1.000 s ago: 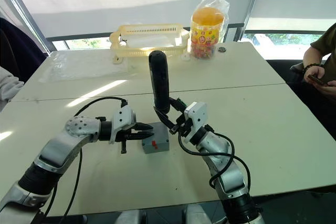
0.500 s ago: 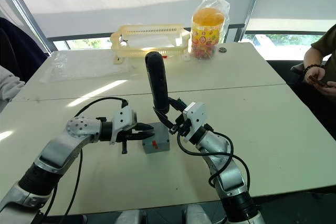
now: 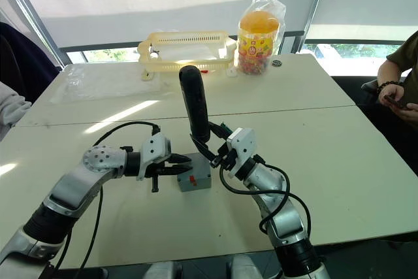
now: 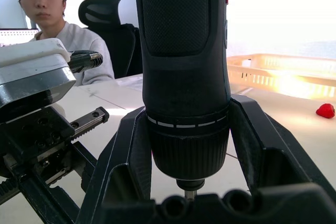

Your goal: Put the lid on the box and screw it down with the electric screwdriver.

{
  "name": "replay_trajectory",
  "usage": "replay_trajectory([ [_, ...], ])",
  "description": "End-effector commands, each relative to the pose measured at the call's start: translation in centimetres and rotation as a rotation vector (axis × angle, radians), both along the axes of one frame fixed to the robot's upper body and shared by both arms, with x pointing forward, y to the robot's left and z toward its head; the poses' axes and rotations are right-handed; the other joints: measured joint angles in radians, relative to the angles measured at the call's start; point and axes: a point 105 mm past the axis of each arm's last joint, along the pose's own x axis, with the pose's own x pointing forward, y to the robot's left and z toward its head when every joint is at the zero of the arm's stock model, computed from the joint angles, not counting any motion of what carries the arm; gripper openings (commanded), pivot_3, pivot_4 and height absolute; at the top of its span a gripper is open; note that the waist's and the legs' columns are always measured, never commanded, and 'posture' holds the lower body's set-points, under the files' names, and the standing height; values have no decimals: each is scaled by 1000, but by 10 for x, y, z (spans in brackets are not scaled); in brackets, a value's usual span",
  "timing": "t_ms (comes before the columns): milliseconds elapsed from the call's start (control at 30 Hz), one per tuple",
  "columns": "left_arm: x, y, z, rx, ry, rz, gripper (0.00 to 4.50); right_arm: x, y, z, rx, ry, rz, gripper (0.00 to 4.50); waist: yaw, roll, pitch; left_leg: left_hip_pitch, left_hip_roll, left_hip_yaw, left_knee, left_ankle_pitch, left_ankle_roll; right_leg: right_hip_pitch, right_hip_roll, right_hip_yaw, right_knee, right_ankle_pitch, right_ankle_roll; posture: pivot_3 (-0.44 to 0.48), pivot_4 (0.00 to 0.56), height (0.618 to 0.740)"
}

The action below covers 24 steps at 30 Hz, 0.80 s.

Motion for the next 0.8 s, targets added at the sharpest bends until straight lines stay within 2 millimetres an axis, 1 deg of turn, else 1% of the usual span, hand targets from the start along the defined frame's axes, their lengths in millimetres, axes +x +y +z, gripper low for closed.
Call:
replay_trajectory([
  [33, 0, 7, -18, 58, 60, 25, 935, -3, -1, -9, 8, 57, 1, 1732, 0, 0, 0, 0, 0, 0, 0, 0, 0, 0, 0, 0, 0, 0, 0, 0, 150, 740],
  [100, 1, 7, -20, 61, 61, 26, 935, -11, 1, 6, 33, 15, 16, 1732, 0, 0, 0, 0, 0, 0, 0, 0, 0, 0, 0, 0, 0, 0, 0, 0, 150, 740],
  [167, 1, 7, -21, 62, 61, 26, 935, -18, 3, 16, 42, -4, 33, 1732, 0, 0, 0, 0, 0, 0, -1, 0, 0, 0, 0, 0, 0, 0, 0, 0, 150, 740],
  [233, 2, 7, -21, 61, 61, 26, 935, -25, 5, 19, 48, 2, 54, 1732, 0, 0, 0, -1, 0, 0, -1, 0, 0, -1, 0, 0, -1, 0, 0, 0, 150, 740],
  [333, 2, 7, -21, 60, 63, 23, 935, -31, 8, 19, 56, 25, 73, 1732, -3, 0, 0, -2, 0, 0, -2, 0, 0, -2, 0, 0, -1, 0, 0, 0, 150, 740],
  [533, 2, 6, -22, 59, 67, 19, 935, -26, 12, 13, 22, 22, 73, 1732, -20, 0, 0, 0, 0, 0, -10, 0, 0, -2, 0, 0, -5, 0, 0, 0, 150, 740],
  [600, 2, 7, -23, 62, 68, 20, 935, -28, 20, 10, -41, -6, 125, 1732, -26, 0, 0, 0, 0, 0, -11, 0, 0, -2, 0, 0, -6, 0, 0, 0, 150, 740],
  [667, 2, 8, -24, 65, 69, 22, 935, -26, 22, 8, -74, -21, 140, 1732, -27, 0, 0, 1, 0, 0, -12, 0, 0, -2, 0, 0, -6, 0, 0, 0, 150, 740],
  [800, 2, 8, -24, 65, 68, 24, 935, -10, 15, 5, -69, -5, 70, 1732, -27, 0, 0, 2, 0, 0, -13, 0, 0, -2, 0, 0, -6, 0, 0, 0, 150, 740],
])
